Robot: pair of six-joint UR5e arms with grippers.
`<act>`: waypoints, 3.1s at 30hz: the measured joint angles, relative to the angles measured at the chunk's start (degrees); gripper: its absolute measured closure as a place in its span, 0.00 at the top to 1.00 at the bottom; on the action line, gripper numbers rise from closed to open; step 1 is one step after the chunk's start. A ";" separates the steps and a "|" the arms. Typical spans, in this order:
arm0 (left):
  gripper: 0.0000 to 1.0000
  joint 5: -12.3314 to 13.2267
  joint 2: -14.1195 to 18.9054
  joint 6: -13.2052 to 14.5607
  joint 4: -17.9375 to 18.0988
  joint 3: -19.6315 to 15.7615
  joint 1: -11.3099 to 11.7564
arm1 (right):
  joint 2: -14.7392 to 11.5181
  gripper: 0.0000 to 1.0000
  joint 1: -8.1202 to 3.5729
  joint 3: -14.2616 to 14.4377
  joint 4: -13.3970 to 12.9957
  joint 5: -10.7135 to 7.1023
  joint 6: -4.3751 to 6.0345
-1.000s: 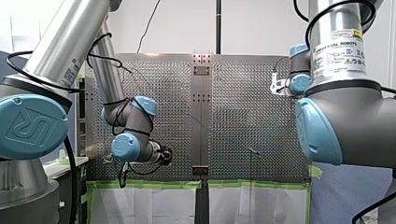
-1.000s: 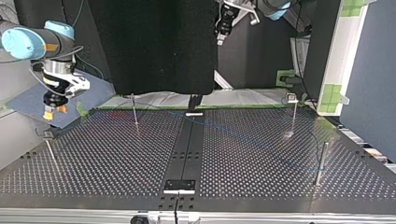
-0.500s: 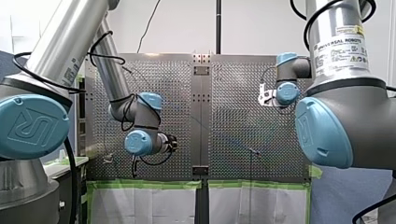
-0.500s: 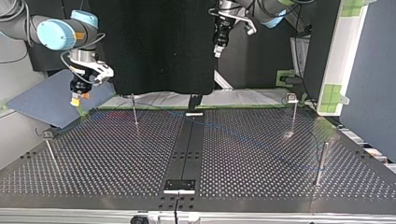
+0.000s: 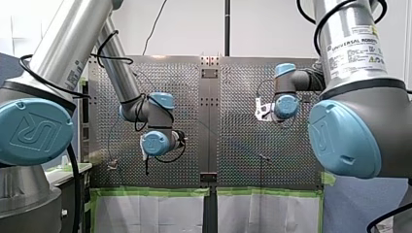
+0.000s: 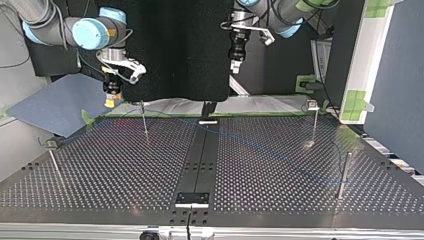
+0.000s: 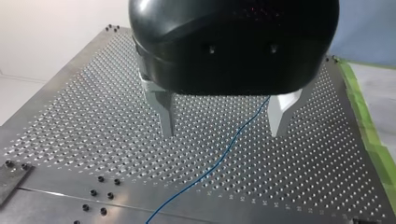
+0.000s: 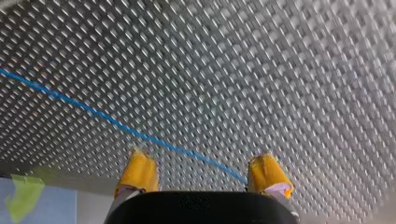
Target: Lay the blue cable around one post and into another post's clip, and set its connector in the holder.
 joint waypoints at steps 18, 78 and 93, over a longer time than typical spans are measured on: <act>0.98 -0.12 -0.01 -0.16 -0.01 -0.02 0.69 | 6.78 0.98 8.11 -0.41 -4.05 2.40 -0.58; 0.98 -8.77 0.00 -3.30 -2.99 0.16 4.06 | 7.53 0.98 26.79 2.07 -5.44 11.14 3.39; 0.98 -7.27 0.00 -4.09 -2.86 0.23 4.19 | 7.47 0.98 26.77 2.01 -6.30 10.69 3.64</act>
